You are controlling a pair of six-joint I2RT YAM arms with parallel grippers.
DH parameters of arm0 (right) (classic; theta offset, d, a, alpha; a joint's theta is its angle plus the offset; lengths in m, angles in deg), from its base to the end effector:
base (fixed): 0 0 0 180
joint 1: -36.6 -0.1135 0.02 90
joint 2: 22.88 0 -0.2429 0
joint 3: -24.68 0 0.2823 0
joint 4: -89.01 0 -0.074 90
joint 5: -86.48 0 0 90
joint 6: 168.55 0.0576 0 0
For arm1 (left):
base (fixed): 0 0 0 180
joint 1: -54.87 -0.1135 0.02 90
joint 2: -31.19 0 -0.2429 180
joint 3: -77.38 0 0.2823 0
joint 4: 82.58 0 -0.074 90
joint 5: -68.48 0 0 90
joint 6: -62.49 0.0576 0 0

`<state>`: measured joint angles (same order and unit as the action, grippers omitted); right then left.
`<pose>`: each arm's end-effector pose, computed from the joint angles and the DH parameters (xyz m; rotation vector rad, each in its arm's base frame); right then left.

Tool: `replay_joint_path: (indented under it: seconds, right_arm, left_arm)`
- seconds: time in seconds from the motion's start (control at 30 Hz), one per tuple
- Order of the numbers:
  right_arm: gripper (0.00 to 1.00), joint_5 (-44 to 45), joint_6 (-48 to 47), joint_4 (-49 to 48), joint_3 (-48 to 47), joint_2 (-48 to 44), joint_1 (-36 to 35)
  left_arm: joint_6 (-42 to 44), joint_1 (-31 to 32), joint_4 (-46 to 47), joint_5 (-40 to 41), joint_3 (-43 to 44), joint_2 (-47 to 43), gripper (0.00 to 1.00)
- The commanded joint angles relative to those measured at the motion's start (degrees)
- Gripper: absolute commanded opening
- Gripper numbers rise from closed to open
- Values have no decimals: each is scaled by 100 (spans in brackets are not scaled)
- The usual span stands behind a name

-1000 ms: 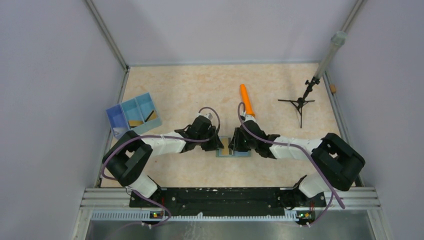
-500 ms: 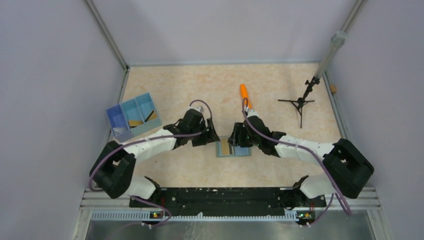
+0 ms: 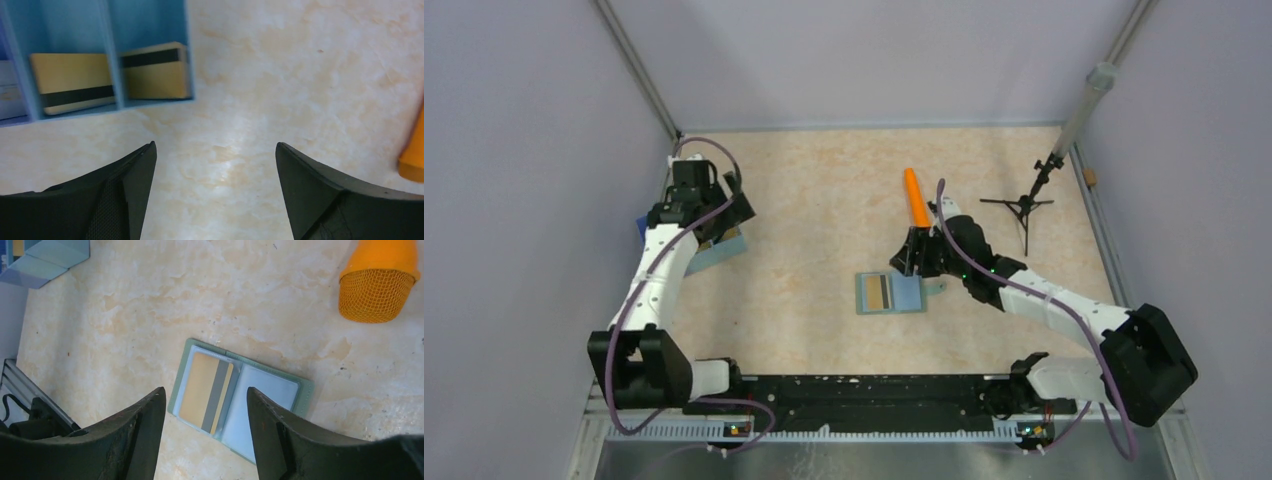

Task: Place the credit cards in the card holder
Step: Insert the credit card into the card holder, then pick up the credit card from the storage box.

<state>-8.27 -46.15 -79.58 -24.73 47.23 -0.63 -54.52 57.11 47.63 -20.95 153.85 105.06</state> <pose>0.2461 0.1930 0.1723 -0.1455 2.2324 0.7824 0.3237 -0.0121 0.2631 -0.5208 2.3496 -0.2266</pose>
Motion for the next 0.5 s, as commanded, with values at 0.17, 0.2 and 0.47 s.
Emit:
replay_joint_path:
  seconds: [0.17, 0.2, 0.47]
  right_arm:
    - [58, -629, -143, -520, 268, -238, 364]
    - [58, -667, -135, -553, 303, -247, 384]
    - [58, -799, -97, -713, 543, -342, 518]
  left_arm:
    - [817, -1783, -346, 636, 246, 375, 86]
    - [853, -1882, -288, 652, 249, 434, 84]
    - [1031, -2105, -218, 779, 602, 1260, 73]
